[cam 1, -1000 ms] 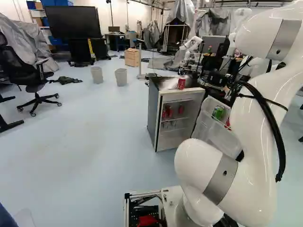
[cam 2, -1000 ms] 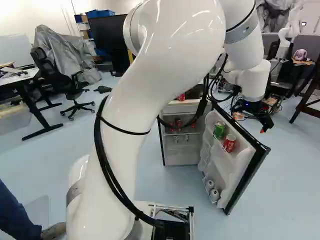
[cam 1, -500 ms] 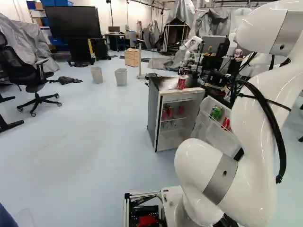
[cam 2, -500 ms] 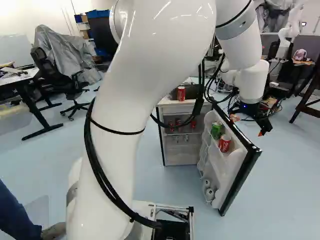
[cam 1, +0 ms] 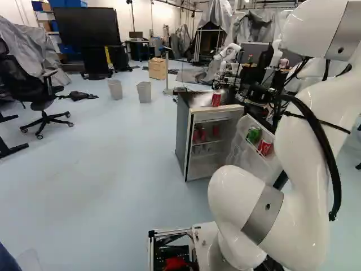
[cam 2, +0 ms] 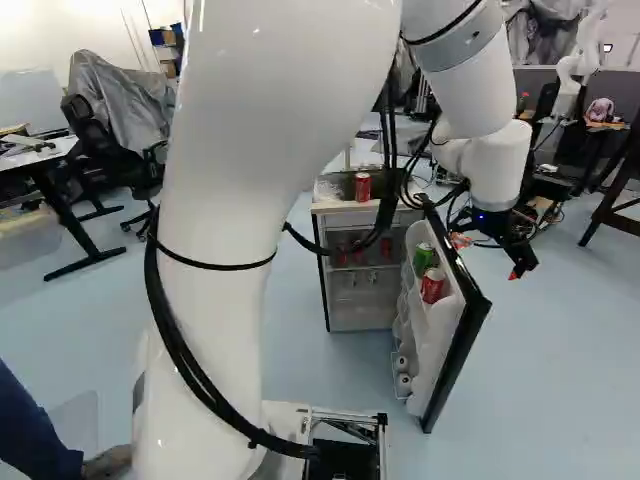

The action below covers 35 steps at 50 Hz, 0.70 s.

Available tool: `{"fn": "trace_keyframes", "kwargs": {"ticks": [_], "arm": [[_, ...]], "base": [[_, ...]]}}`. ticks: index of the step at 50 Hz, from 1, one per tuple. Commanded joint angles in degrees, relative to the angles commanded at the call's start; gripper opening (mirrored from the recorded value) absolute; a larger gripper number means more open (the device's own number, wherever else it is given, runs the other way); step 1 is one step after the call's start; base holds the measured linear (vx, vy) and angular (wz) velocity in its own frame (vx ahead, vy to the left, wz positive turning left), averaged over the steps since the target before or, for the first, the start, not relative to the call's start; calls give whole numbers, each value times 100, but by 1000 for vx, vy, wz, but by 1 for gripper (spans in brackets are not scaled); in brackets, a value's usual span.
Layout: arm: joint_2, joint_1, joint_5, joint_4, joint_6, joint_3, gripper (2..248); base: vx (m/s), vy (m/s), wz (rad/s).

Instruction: Grab a drink from the fridge

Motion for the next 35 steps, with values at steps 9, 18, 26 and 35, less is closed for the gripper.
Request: {"fn": "trace_keyframes", "kwargs": {"ticks": [9, 18, 26, 35], "arm": [[195, 13, 0, 0, 0, 258, 247], [393, 28, 0, 0, 0, 515, 247], [571, 41, 0, 0, 0, 742, 247], [772, 61, 0, 0, 0, 995, 247]], "base": [[0, 0, 0], [0, 0, 0], [0, 0, 0], [0, 0, 0]]}}
